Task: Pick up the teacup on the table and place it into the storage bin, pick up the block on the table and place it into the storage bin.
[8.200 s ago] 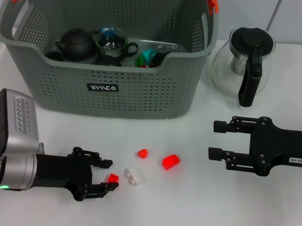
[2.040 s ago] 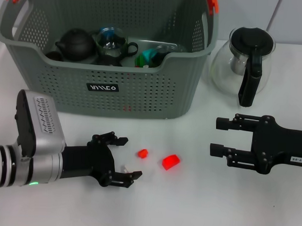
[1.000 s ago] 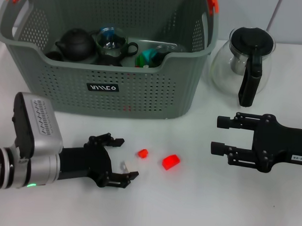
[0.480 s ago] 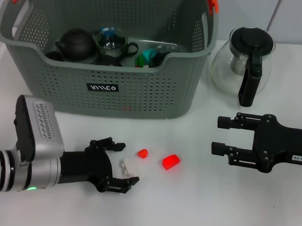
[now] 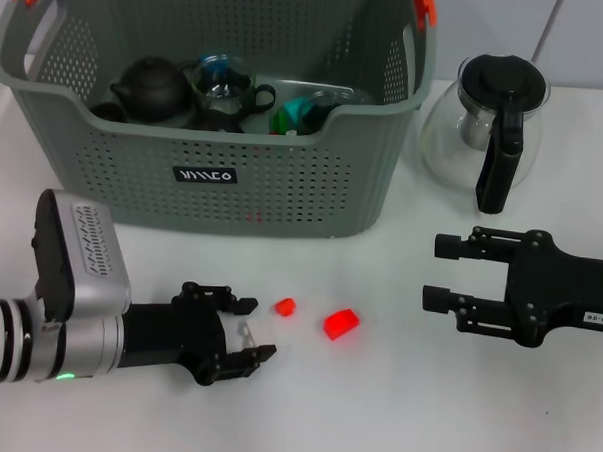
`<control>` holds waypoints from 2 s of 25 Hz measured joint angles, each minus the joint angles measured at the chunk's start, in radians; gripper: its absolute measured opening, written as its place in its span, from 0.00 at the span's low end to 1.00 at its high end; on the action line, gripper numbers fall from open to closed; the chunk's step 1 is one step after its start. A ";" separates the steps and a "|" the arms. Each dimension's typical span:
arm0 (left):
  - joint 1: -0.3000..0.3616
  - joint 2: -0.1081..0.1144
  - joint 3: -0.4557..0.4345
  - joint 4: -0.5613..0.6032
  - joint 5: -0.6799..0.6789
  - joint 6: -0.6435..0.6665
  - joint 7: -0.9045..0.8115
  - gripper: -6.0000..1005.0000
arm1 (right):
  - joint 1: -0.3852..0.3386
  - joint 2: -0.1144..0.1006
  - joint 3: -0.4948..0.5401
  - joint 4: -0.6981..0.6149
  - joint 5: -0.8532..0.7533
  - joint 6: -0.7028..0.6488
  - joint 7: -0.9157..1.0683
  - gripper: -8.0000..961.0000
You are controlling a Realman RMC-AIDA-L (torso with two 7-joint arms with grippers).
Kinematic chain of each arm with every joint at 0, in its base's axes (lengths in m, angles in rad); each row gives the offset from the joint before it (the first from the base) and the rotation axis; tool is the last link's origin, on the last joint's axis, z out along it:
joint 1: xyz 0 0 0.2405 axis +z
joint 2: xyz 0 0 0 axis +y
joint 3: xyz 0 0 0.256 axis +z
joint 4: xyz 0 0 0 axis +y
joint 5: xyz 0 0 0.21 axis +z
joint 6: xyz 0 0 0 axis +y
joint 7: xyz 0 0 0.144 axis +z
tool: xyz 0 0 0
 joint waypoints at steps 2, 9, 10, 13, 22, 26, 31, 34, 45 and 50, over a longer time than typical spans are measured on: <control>-0.002 0.002 0.000 -0.002 0.004 0.002 -0.019 0.68 | -0.001 0.000 0.000 0.000 0.000 -0.001 0.000 0.72; -0.001 0.003 0.000 -0.017 0.006 0.014 -0.032 0.43 | -0.001 0.000 0.000 0.000 0.000 -0.002 0.000 0.72; -0.001 0.004 -0.002 -0.020 0.006 0.021 -0.032 0.42 | -0.001 0.000 0.000 0.000 0.000 -0.002 0.000 0.72; 0.004 0.006 -0.024 -0.055 0.006 0.080 -0.060 0.40 | -0.002 0.000 0.000 0.000 0.001 -0.003 0.000 0.72; -0.075 0.012 -0.420 -0.421 -0.089 0.665 -0.300 0.43 | -0.001 -0.001 0.000 0.000 0.001 -0.010 0.001 0.72; -0.209 0.028 -0.472 -0.547 -0.097 0.636 -0.509 0.44 | 0.000 0.000 0.000 0.000 0.001 -0.010 0.001 0.72; -0.383 0.065 -0.386 -0.439 0.084 0.267 -0.631 0.45 | 0.004 0.003 0.000 0.000 0.001 -0.010 0.001 0.72; -0.460 0.065 -0.341 -0.288 0.205 0.060 -0.638 0.46 | 0.007 0.005 0.000 0.000 0.001 -0.010 -0.002 0.72; -0.482 0.019 -0.228 -0.223 0.423 -0.173 -0.817 0.49 | 0.014 0.006 0.000 -0.002 0.001 -0.010 -0.004 0.72; -0.368 0.000 -0.238 -0.450 0.303 -0.061 -0.829 0.50 | 0.015 0.006 0.000 -0.004 0.001 -0.010 -0.001 0.72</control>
